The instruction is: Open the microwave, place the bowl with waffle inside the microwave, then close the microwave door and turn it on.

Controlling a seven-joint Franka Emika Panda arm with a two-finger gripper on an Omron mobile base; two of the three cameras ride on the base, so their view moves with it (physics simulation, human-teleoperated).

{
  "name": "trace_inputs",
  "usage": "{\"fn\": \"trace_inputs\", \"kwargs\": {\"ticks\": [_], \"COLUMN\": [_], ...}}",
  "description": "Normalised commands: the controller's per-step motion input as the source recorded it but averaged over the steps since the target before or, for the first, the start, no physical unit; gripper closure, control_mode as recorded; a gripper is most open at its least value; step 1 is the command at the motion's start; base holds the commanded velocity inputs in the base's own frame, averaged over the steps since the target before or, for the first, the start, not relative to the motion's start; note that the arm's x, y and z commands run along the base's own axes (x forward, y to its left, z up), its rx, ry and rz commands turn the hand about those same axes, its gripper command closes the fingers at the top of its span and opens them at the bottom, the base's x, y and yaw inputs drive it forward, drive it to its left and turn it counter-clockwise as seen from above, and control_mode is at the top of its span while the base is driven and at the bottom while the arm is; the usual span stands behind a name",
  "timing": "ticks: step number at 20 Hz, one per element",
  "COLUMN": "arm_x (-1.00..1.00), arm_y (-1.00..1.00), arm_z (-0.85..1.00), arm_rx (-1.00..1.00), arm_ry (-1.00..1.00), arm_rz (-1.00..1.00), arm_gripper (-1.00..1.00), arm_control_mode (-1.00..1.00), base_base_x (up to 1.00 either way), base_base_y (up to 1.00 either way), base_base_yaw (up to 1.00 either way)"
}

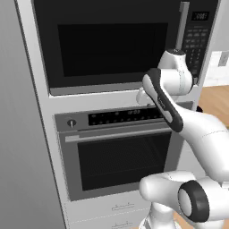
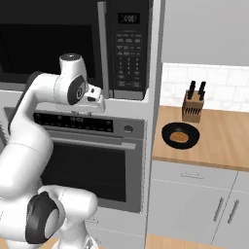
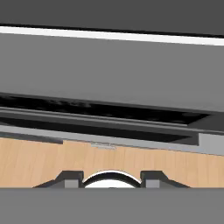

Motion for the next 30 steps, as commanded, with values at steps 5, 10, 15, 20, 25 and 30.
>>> {"fn": "trace_inputs", "kwargs": {"ticks": [5,10,15,20,25,30], "arm_x": [-0.34,-0.69,-0.21,0.13,0.34,0.35], "arm_y": [-0.01,-0.18,-0.14,-0.44,-0.4,0.0], "arm_z": [0.05,0.57,0.8,0.79,0.33,0.04], "arm_rx": [0.0,-0.01,-0.04,0.0,0.01,0.01], "arm_ry": [-0.19,-0.76,-0.68,-0.27,-0.04,0.0], "arm_rz": [0.0,0.0,-0.01,-0.04,-0.09,-0.08], "arm_gripper": [-1.0,-1.0,-1.0,-1.0,-1.0,-1.0], "arm_control_mode": [-1.0,-1.0,-1.0,-1.0,-1.0,-1.0], "base_base_x": [0.0,0.0,0.0,0.0,0.0,0.0], "base_base_y": [0.0,0.0,0.0,0.0,0.0,0.0], "base_base_yaw": [0.0,0.0,0.0,0.0,0.0,0.0]}}
